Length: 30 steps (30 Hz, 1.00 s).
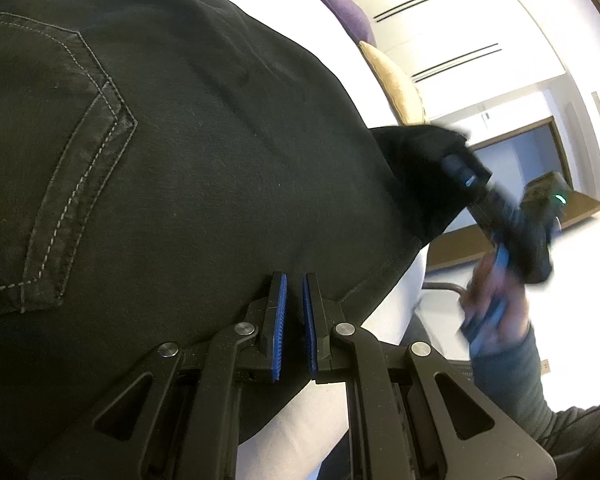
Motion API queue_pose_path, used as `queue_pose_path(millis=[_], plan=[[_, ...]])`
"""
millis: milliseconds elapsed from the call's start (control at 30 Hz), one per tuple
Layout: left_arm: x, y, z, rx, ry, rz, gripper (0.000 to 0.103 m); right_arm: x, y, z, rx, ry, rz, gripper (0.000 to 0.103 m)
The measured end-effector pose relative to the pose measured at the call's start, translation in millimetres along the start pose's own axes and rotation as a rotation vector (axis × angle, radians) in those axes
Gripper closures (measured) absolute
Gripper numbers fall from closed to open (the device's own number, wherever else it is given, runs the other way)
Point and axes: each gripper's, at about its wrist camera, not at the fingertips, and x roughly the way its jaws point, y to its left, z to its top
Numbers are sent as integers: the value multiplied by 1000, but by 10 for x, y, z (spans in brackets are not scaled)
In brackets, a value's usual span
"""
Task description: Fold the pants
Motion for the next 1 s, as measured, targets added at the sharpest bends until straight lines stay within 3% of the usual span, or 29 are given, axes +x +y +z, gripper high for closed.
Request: queue_pose_path(millis=[67, 200, 233, 300, 333, 367, 433, 800, 900, 933, 967, 1000], plan=[[-40, 32, 2, -19, -6, -2, 95, 175, 520, -156, -166, 59, -25, 95], [-174, 25, 53, -52, -35, 4, 94, 343, 701, -294, -124, 77, -55, 95], [-206, 35, 82, -69, -46, -9, 89, 335, 671, -302, -115, 73, -52, 95], [-247, 69, 160, -119, -65, -43, 63, 298, 661, -288, -115, 55, -54, 95], [-263, 75, 194, -139, -81, -61, 31, 263, 647, -288, -113, 41, -54, 95], [-290, 60, 238, -154, -111, -90, 15, 250, 653, -265, -111, 30, -58, 95], [-284, -18, 355, -157, -127, -90, 6, 201, 631, -220, -104, 5, -65, 95], [211, -45, 878, -271, 5, -204, 6, 72, 933, -222, -200, -65, -119, 95], [310, -2, 969, -294, 17, -198, 8, 65, 1000, -232, -222, -68, -120, 95], [318, 15, 988, -297, 20, -194, 20, 61, 1022, -233, -230, -67, -122, 95], [297, 51, 1006, -294, 29, -184, 45, 56, 1042, -234, -239, -67, -123, 95], [308, 68, 1036, -287, 47, -154, 57, 52, 1048, -235, -243, -68, -124, 94]])
